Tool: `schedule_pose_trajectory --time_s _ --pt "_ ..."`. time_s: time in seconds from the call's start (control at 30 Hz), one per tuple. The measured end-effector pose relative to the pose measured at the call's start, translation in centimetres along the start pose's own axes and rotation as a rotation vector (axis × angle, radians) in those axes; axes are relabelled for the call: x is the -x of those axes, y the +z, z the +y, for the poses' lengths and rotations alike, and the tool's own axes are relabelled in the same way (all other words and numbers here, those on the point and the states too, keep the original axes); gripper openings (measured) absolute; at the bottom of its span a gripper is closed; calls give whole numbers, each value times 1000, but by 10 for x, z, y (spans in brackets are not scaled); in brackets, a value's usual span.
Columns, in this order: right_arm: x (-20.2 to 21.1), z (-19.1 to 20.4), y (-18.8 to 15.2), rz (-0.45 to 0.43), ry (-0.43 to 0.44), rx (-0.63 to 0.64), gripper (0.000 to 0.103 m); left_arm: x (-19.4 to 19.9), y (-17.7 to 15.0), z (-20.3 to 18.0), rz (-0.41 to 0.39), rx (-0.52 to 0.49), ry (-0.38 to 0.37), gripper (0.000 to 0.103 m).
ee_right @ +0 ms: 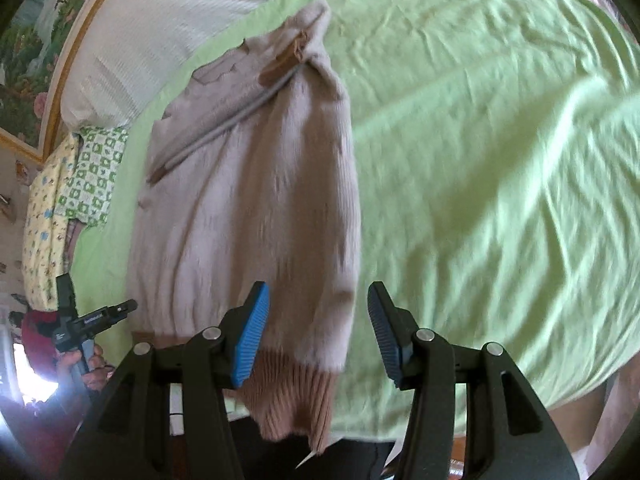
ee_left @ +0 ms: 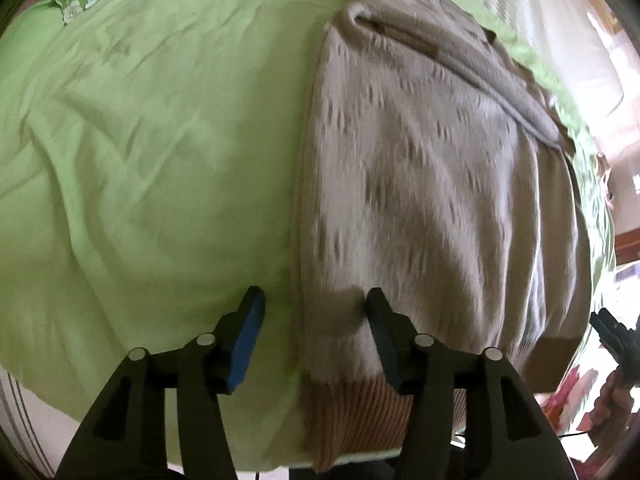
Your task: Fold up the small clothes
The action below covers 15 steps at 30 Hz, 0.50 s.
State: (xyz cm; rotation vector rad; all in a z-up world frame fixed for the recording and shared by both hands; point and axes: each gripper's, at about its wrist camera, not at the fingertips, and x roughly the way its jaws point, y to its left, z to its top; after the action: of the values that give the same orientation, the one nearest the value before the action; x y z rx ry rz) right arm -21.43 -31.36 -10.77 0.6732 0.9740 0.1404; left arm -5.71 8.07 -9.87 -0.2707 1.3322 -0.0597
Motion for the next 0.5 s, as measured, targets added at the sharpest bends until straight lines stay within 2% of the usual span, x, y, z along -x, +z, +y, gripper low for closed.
schedule_pose_trajectory --time_s 0.23,0.5 --pt "-12 -2 -36 86 42 27 53 1 -27 -5 24 -31 10 66" --pt "-18 4 -50 94 75 53 52 1 -51 -9 30 -75 10 76"
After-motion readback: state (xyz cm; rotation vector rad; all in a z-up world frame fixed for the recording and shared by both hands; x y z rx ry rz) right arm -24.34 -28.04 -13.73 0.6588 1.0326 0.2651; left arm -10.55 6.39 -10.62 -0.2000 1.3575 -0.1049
